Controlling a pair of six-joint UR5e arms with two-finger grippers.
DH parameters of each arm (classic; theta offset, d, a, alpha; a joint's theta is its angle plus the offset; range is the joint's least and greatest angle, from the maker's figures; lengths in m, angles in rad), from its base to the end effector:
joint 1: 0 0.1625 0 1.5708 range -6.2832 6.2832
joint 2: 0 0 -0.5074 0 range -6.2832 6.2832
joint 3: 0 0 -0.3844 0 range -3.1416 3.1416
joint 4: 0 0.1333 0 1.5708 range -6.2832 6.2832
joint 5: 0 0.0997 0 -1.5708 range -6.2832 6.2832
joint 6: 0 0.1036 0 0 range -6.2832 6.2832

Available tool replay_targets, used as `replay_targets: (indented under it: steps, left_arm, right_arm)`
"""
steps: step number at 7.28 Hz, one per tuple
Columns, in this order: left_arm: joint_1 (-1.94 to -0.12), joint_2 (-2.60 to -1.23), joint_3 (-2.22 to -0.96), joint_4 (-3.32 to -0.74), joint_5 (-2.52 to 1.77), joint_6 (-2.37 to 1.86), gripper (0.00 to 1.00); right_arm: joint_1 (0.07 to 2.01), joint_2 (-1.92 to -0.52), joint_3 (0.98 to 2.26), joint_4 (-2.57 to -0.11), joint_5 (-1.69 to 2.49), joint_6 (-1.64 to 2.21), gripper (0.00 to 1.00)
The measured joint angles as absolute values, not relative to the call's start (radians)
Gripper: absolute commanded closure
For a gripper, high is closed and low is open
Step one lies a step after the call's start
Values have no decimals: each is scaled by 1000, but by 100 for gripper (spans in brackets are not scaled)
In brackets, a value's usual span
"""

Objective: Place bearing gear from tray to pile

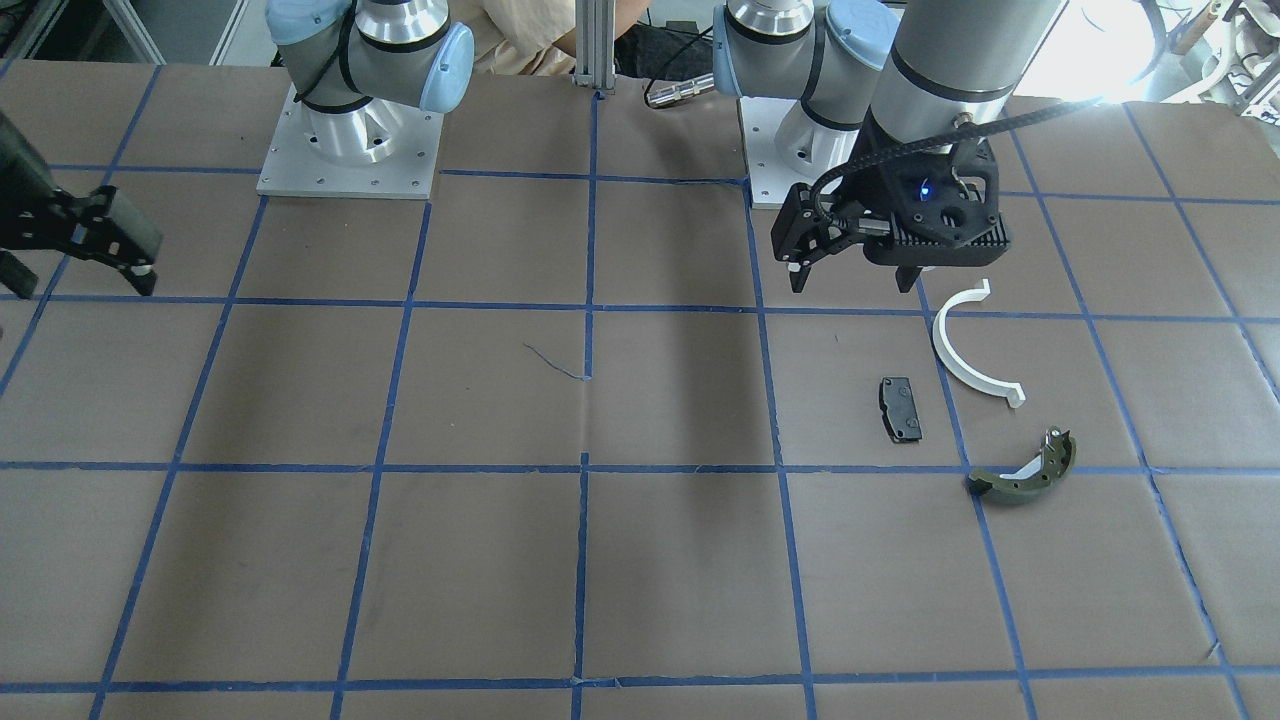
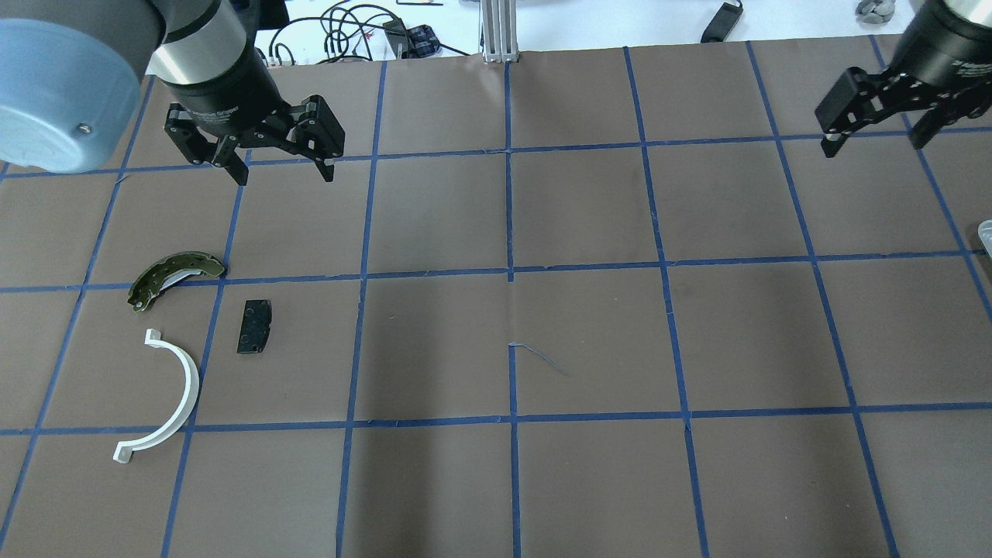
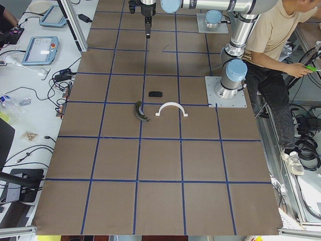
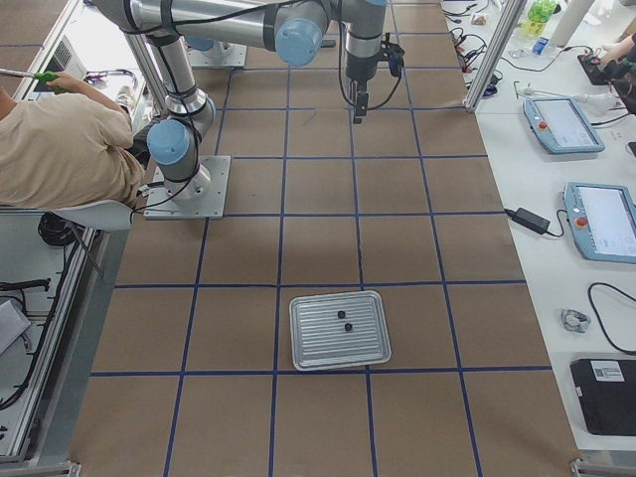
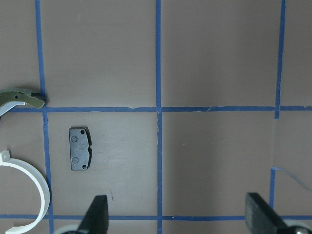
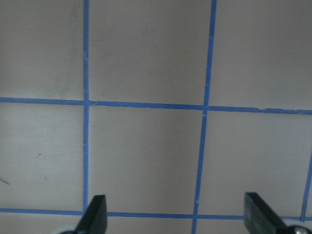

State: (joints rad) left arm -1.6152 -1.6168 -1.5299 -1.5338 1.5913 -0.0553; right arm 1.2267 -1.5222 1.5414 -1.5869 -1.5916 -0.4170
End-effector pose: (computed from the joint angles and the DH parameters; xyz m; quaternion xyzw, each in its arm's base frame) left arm -0.1537 -0.5044 0.5671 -0.0056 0.9998 -0.0164 0.0094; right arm -0.0480 -0.5228 0.5580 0.0365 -0.9993 -0.0053 0.0091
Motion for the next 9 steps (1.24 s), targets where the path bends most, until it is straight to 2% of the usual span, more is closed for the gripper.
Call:
replay_targets:
  steps: [2,4,8,9]
  left_arm:
    - [-1615,-1617,-1531,-1534,1593,-54,0]
    - [-1615,-1616,-1531,-1534,1597,-47,0]
    - [-1616,-1620,-1531,-1533,1591,-45,0]
    - [-1616,-1621,-1530,-1533,1591,-44,0]
  right_arm:
    - [1035,-1454,1542,-1628,-1590,-652,0]
    - [883,-1339,1538,-1794,-1589,-838,4]
    - [739,-1131,1538,-2003,-1603,-1002,4]
    - [727,-1091,1539,-2046,-1605,-1015,11]
